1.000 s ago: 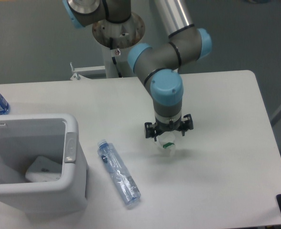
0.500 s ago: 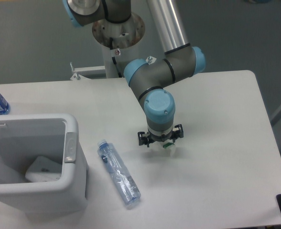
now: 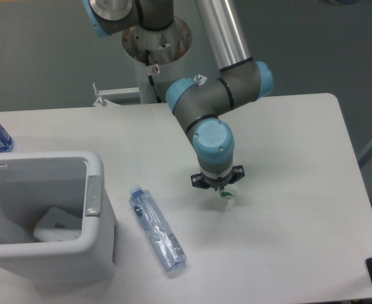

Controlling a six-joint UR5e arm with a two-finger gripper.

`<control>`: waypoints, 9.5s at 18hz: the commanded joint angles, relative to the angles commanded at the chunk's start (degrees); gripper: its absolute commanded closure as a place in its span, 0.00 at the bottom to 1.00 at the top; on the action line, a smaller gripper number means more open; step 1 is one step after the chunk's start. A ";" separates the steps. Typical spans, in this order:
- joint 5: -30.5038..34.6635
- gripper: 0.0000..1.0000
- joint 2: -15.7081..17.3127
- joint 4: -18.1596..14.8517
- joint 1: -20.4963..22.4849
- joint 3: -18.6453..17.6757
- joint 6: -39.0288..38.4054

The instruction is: Place the trash in the trash can

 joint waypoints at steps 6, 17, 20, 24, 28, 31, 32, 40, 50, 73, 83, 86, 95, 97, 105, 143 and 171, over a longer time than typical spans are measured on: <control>-4.11 1.00 5.00 -0.18 3.07 2.02 4.31; -35.05 1.00 9.93 0.44 6.69 19.33 -16.41; -39.18 1.00 12.03 0.61 4.33 19.95 -20.29; -40.52 1.00 13.89 1.05 -4.45 20.40 -21.79; -40.52 1.00 13.98 1.05 -14.39 19.78 -22.06; -40.26 0.94 14.24 1.05 -18.97 19.08 -22.23; -40.17 0.71 14.33 1.05 -19.85 18.99 -22.06; -39.73 0.00 14.15 1.23 -18.90 19.78 -21.79; -35.33 0.00 11.78 6.85 1.22 18.73 -21.96; -18.81 0.00 -9.30 6.85 -8.61 17.06 -21.27; -17.50 0.00 -13.79 7.65 -10.80 16.79 -21.35; -16.70 0.00 -14.76 7.65 -11.42 16.62 -21.35; -14.85 0.11 -15.99 7.56 -12.21 16.44 -21.53; -14.77 0.27 -15.91 7.56 -12.21 16.26 -21.61; -14.50 0.40 -15.03 7.56 -12.30 15.65 -21.26; -21.71 0.41 4.49 14.33 -23.72 33.23 -19.16; -1.23 0.00 11.07 -5.97 -0.27 21.46 24.51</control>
